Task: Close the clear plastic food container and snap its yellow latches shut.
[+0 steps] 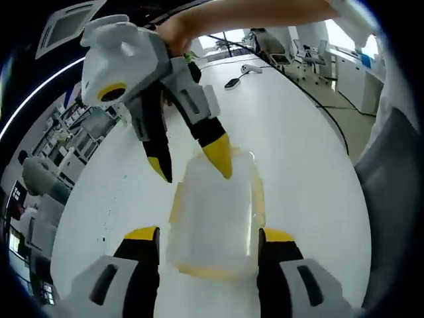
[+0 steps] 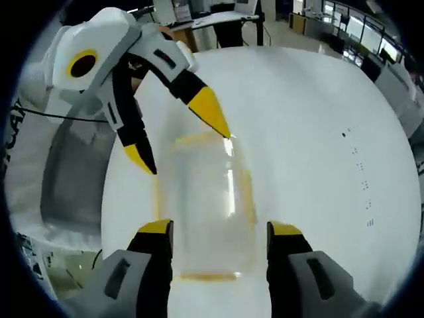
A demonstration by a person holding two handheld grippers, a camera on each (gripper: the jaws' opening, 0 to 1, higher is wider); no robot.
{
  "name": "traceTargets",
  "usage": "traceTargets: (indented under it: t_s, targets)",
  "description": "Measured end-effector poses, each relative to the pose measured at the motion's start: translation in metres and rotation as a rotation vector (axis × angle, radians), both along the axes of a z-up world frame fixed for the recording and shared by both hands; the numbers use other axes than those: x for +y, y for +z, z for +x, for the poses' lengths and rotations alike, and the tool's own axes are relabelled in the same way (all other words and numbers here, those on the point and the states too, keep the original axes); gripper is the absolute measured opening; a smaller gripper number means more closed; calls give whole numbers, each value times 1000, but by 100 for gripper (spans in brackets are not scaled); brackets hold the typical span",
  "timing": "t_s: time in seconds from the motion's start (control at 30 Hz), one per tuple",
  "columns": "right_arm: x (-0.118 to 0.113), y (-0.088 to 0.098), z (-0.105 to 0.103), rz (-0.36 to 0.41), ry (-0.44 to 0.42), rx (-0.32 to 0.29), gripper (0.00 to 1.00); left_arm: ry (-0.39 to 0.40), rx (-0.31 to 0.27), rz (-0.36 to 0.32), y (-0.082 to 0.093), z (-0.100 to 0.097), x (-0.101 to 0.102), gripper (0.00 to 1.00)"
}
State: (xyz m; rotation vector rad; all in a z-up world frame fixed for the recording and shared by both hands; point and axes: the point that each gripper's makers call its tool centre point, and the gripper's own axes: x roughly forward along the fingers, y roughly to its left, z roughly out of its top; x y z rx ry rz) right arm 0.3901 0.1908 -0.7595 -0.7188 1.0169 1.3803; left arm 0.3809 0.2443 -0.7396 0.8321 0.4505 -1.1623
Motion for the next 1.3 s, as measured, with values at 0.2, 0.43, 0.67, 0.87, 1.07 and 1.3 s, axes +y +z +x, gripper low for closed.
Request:
traceTargets:
  t_s: [0.2, 0.43, 0.67, 0.87, 1.07, 1.3]
  targets:
    - [-8, 2, -6, 16, -1, -27, 65, 11, 59, 5, -1, 6, 5, 74]
    - [-24, -10, -15, -9, -4, -44, 73, -7, 105, 55, -16, 6, 7, 87]
    - [-25, -19, -20, -11, 5, -48, 79, -41, 141, 81, -31, 1, 0, 89]
    - [-27, -27, -21, -28, 21, -65, 79, -45, 150, 113, -42, 4, 1, 88]
    - [-24, -34, -19, -40, 25, -73, 73, -49, 161, 136, -49, 1, 12, 77]
    - [-22, -35, -21, -38, 27, -75, 71, -49, 174, 140, -50, -4, 16, 72]
